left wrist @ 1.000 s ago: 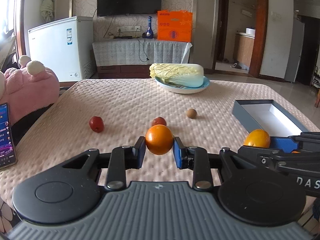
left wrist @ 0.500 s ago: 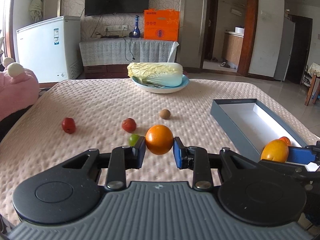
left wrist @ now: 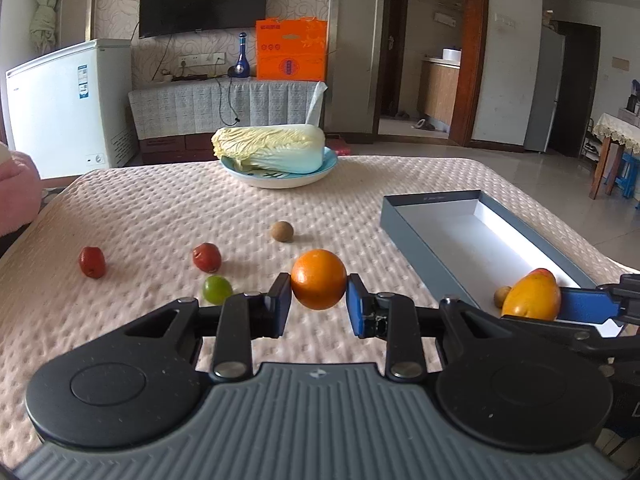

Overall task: Organize fruits
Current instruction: 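Carry the orange and the citrus over the white box with both tools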

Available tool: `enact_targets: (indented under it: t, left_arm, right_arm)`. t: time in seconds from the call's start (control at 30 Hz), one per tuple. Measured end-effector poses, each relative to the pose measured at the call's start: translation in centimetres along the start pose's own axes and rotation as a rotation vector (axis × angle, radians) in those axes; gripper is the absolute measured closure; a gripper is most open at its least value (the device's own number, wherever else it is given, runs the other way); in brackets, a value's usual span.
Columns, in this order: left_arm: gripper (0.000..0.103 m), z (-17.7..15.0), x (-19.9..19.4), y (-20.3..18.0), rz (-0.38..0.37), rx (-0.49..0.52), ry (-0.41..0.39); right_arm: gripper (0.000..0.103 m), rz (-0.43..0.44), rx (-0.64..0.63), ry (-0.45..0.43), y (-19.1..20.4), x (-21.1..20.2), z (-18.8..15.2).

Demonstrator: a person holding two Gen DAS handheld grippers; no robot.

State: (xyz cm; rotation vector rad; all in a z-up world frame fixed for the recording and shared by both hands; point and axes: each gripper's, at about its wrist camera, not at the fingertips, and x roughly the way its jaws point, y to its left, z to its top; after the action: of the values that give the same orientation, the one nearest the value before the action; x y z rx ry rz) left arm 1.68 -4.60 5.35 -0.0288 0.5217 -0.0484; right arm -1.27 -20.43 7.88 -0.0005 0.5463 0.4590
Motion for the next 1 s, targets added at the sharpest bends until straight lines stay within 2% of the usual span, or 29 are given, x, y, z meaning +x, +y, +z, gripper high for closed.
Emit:
enact_targets:
  t: [0.3,0.83,1.0]
  left_arm:
    - [0.069,0.2,0.4,-1.5,-0.041,0.026,-0.011]
    - [0.069,0.8,1.7,-4.7,-0.115,0.056,-0.029]
    - [0.069,0.9,2.3,-5.8,-0.128,0.067,-0.026]
  right_arm:
    - [0.06,-0.001,0.004,-0.012,-0.7,-0.5,0.1]
    - [0.06,-0.068,0.127,-0.022,-5.9,-2.7,-0.4]
    - [0.06,-0.076,0.134,-0.024,-6.3,-3.0,-0.5]
